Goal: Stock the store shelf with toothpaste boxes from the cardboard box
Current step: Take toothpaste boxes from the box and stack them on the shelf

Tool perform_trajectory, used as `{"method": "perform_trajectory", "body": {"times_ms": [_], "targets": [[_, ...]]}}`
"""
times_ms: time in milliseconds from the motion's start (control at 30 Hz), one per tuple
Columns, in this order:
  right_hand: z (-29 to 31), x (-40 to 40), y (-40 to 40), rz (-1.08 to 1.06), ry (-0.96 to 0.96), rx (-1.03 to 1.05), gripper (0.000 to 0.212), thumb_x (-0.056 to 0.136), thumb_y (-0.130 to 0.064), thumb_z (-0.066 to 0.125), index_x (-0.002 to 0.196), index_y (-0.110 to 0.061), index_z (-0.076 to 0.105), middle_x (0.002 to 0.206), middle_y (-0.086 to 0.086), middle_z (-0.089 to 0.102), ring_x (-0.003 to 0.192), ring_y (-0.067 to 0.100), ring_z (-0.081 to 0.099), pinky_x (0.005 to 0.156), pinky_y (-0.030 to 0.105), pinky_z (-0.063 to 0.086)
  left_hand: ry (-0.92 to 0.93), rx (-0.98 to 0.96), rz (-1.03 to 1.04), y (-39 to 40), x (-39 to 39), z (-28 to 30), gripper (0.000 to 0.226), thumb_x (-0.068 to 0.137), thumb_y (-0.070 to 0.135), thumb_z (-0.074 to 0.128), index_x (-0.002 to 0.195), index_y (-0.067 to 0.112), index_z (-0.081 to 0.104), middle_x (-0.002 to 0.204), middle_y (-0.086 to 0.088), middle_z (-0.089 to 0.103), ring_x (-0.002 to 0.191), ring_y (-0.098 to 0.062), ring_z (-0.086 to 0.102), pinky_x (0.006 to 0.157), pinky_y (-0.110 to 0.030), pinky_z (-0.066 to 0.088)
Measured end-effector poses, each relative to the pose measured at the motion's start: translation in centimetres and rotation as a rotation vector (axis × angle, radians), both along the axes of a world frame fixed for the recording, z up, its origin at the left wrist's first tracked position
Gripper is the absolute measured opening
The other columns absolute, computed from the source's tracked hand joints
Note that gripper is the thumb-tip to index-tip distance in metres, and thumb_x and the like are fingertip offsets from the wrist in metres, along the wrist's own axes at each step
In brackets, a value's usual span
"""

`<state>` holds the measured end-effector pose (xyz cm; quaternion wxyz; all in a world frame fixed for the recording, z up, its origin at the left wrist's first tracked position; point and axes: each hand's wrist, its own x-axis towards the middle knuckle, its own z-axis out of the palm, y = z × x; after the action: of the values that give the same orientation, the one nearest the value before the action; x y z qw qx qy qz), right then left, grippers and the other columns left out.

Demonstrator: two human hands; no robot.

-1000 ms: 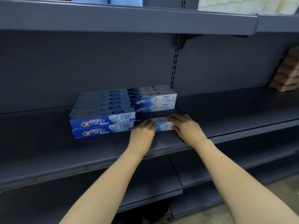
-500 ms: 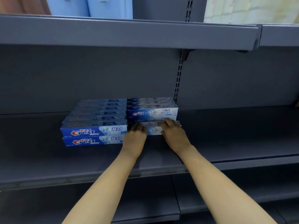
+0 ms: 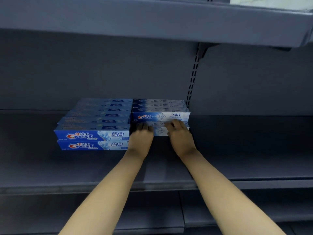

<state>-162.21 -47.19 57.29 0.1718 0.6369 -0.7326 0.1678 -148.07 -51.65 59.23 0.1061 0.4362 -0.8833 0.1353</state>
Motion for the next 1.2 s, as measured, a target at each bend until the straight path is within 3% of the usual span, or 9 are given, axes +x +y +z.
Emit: {"method": "perform_trajectory", "body": {"times_ms": [100, 167, 233, 300, 400, 633, 767, 1100, 1200], "targets": [[-0.1, 0.1, -0.3, -0.04, -0.032, 0.003, 0.048, 0.044, 0.011, 0.081, 0.09, -0.002, 0.072, 0.084, 0.016, 0.067, 0.083, 0.034, 0.067, 0.069, 0.036, 0.057, 0.05, 0.021, -0.016, -0.2, 0.0, -0.6, 0.03, 0.053, -0.007, 0.077, 0.082, -0.004, 0.07, 0.085, -0.015, 0.07, 0.085, -0.027, 0.069, 0.05, -0.027, 0.054], [0.2, 0.7, -0.3, -0.056, -0.063, 0.022, 0.044, 0.057, 0.01, 0.076, 0.1, 0.0, 0.07, 0.096, 0.02, 0.067, 0.101, 0.039, 0.062, 0.092, 0.043, 0.05, 0.044, 0.008, 0.0, 0.0, 0.1, -0.8, 0.041, 0.075, 0.005, 0.071, 0.113, -0.006, 0.062, 0.119, -0.019, 0.061, 0.118, -0.027, 0.055, 0.082, -0.026, 0.054], [0.5, 1.6, 0.4, -0.098, -0.089, 0.104, 0.043, 0.086, -0.005, 0.06, 0.128, -0.002, 0.054, 0.133, 0.021, 0.051, 0.133, 0.038, 0.036, 0.114, 0.043, 0.023, -0.057, 0.077, 0.009, 0.6, 0.6, -1.2, 0.056, 0.099, 0.024, 0.042, 0.145, -0.003, 0.023, 0.154, -0.016, 0.021, 0.144, -0.025, 0.014, 0.117, -0.031, 0.018], [0.4, 2.1, 1.3, -0.131, -0.109, 0.146, 0.047, 0.1, -0.019, 0.04, 0.144, -0.008, 0.033, 0.154, 0.015, 0.023, 0.145, 0.03, 0.01, 0.118, 0.039, 0.002, -0.073, 0.185, 0.036, 2.3, 1.4, -1.0, 0.058, 0.103, 0.031, 0.024, 0.149, 0.003, 0.002, 0.158, -0.011, 0.0, 0.146, -0.023, -0.004, 0.117, -0.033, -0.005], [-0.1, 3.1, 3.1, -0.107, -0.151, 0.085, 0.046, 0.102, -0.024, 0.033, 0.147, -0.012, 0.031, 0.157, 0.013, 0.017, 0.146, 0.027, 0.007, 0.118, 0.037, 0.0, 0.062, 0.176, 0.008, 5.5, 2.9, -0.9, 0.059, 0.102, 0.034, 0.024, 0.15, 0.003, 0.007, 0.158, -0.011, 0.008, 0.146, -0.022, 0.0, 0.117, -0.035, -0.006], [-0.9, 6.6, 8.7, -0.101, -0.18, -0.139, 0.034, 0.09, -0.022, 0.045, 0.105, -0.004, 0.069, 0.117, 0.022, 0.063, 0.111, 0.041, 0.058, 0.096, 0.049, 0.045, 0.188, 0.207, -0.104, 10.6, 6.8, -2.9, 0.067, 0.096, 0.046, 0.014, 0.145, 0.002, 0.029, 0.152, -0.013, 0.028, 0.144, -0.024, 0.016, 0.118, -0.037, 0.0], [-3.5, 8.7, 14.3, -0.078, -0.121, -0.209, 0.033, 0.092, -0.02, 0.047, 0.117, -0.006, 0.063, 0.12, 0.02, 0.06, 0.116, 0.037, 0.054, 0.101, 0.047, 0.042, 0.216, 0.173, -0.147, 13.8, 10.1, -5.4, 0.073, 0.091, 0.045, 0.01, 0.141, -0.001, 0.036, 0.149, -0.016, 0.033, 0.142, -0.028, 0.022, 0.117, -0.04, 0.006], [-16.0, 17.0, 26.1, -0.036, -0.117, 0.174, 0.04, 0.09, -0.029, 0.048, 0.12, -0.007, 0.063, 0.125, 0.016, 0.06, 0.119, 0.033, 0.054, 0.105, 0.042, 0.039, 0.082, 0.273, -0.165, 21.1, 20.7, -16.2, 0.063, 0.092, 0.043, 0.028, 0.13, -0.001, 0.053, 0.137, -0.015, 0.051, 0.131, -0.029, 0.044, 0.11, -0.044, 0.028], [-19.5, 19.5, 27.2, -0.019, -0.235, 0.337, 0.04, 0.078, -0.022, 0.072, 0.114, -0.005, 0.066, 0.118, 0.016, 0.064, 0.112, 0.034, 0.061, 0.095, 0.044, 0.048, 0.02, 0.345, -0.155, 22.1, 22.7, -19.6, 0.065, 0.09, 0.046, 0.03, 0.124, -0.002, 0.059, 0.13, -0.015, 0.057, 0.125, -0.029, 0.052, 0.11, -0.043, 0.033]]}}
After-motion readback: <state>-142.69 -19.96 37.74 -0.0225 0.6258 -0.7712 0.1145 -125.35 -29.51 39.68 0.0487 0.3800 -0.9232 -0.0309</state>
